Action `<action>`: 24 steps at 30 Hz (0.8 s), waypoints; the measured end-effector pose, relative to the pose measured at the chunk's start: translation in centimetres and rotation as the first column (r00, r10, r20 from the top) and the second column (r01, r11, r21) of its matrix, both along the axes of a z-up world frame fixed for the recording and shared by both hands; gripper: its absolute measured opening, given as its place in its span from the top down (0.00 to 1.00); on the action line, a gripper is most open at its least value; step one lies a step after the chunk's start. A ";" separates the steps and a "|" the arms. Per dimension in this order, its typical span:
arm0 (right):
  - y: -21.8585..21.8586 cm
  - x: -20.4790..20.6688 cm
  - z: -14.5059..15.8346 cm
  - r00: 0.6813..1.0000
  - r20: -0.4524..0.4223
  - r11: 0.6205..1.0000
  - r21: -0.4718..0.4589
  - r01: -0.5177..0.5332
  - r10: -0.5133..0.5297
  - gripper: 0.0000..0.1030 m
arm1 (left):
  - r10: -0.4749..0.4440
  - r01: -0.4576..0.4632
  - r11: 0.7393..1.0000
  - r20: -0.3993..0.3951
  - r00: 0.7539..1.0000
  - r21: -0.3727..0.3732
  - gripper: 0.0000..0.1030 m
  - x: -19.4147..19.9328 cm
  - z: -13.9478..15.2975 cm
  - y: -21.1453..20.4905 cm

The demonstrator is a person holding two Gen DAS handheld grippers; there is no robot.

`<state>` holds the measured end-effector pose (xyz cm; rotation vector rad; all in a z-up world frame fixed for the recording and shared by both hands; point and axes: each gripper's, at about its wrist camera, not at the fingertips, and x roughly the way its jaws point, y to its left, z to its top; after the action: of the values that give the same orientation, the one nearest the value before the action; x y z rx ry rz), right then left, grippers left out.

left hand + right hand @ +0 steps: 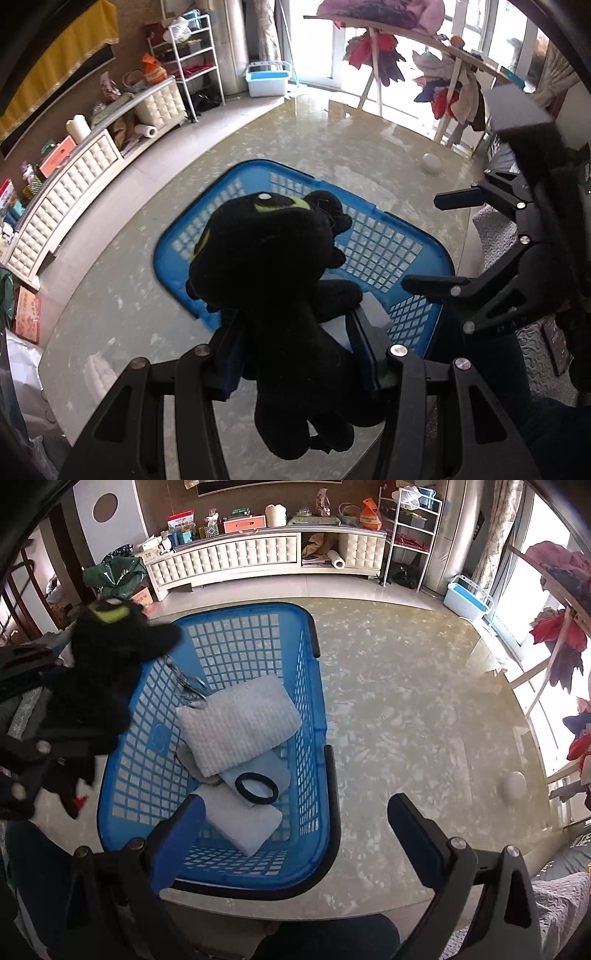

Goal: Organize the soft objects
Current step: 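Carry the black plush toy over the basket and release it with the left tool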

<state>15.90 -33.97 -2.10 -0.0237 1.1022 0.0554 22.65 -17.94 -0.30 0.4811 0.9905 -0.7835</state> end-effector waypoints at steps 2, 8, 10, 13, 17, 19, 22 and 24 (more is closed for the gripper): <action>-0.3 0.0 0.0 1.000 0.010 1.000 0.013 0.001 -0.001 0.04 | -0.010 0.010 1.000 -0.016 1.000 0.010 0.53 0.4 -0.9 -0.9; -0.9 0.3 -0.7 1.000 0.024 1.000 0.012 0.002 -0.002 0.04 | -0.025 0.027 0.999 -0.050 0.998 0.036 0.53 1.4 -3.2 -2.7; -1.2 0.4 -1.0 1.000 0.016 1.000 0.023 0.005 -0.005 0.04 | -0.027 0.030 0.999 -0.065 0.998 0.042 0.53 1.7 -3.9 -3.4; -1.4 0.4 -1.3 1.000 0.012 0.999 0.032 0.008 -0.009 0.04 | -0.036 0.041 0.998 -0.087 0.996 0.049 0.53 2.2 -4.8 -3.9; -1.7 0.5 -1.6 1.000 0.001 0.999 0.039 0.014 -0.015 0.04 | -0.052 0.058 0.996 -0.095 0.994 0.062 0.53 2.5 -5.6 -5.0; -1.9 0.7 -1.8 1.000 -0.003 0.999 0.040 0.016 -0.016 0.04 | -0.059 0.066 0.996 -0.105 0.993 0.060 0.53 2.7 -6.1 -5.3; -2.0 0.8 -1.9 1.000 -0.007 0.999 0.036 0.018 -0.018 0.04 | -0.063 0.072 0.994 -0.110 0.992 0.085 0.54 2.8 -7.1 -6.0; -2.2 0.8 -1.9 1.000 -0.007 0.999 0.033 0.021 -0.021 0.04 | -0.069 0.080 0.991 -0.107 0.992 0.108 0.54 2.7 -7.9 -6.1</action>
<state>16.69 -36.14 -4.05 0.0180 1.1080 0.0551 25.32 -24.08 -8.22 0.5821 1.1218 -0.8288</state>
